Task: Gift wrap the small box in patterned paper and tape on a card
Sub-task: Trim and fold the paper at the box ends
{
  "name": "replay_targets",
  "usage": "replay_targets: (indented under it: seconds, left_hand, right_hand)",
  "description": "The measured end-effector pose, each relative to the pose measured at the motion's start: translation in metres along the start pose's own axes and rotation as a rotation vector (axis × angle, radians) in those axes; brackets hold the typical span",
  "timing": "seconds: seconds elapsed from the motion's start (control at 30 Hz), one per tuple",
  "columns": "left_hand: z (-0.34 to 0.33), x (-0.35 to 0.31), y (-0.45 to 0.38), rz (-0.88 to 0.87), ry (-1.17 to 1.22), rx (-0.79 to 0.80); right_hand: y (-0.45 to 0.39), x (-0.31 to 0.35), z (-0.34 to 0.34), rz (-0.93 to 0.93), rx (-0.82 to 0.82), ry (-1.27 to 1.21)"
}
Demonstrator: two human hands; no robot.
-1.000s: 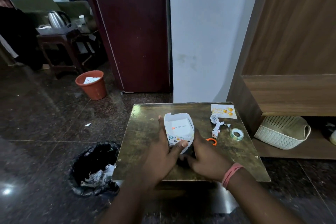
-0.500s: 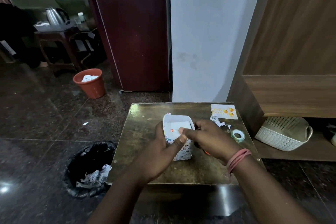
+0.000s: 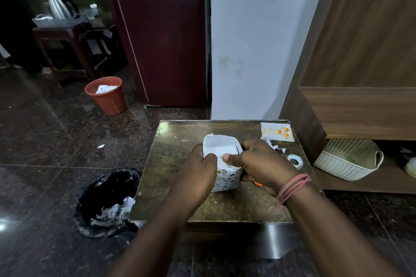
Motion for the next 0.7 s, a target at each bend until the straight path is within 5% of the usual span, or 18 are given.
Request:
replay_targets:
  seconds: [0.7]
  left_hand:
    - [0.020, -0.020, 0.024, -0.046, 0.056, -0.068]
  right_hand:
    - [-0.005, -0.007, 0.004, -0.057, -0.091, -0.008]
Point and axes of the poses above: each hand's wrist, its own y-axis away from the middle knuckle, its own z-axis out of the back of the hand, x = y × z, the point moved 10 cm from there along -y, towards the middle knuckle, and after that the axes turned 4 degrees about -z, right-handed, at the moved point
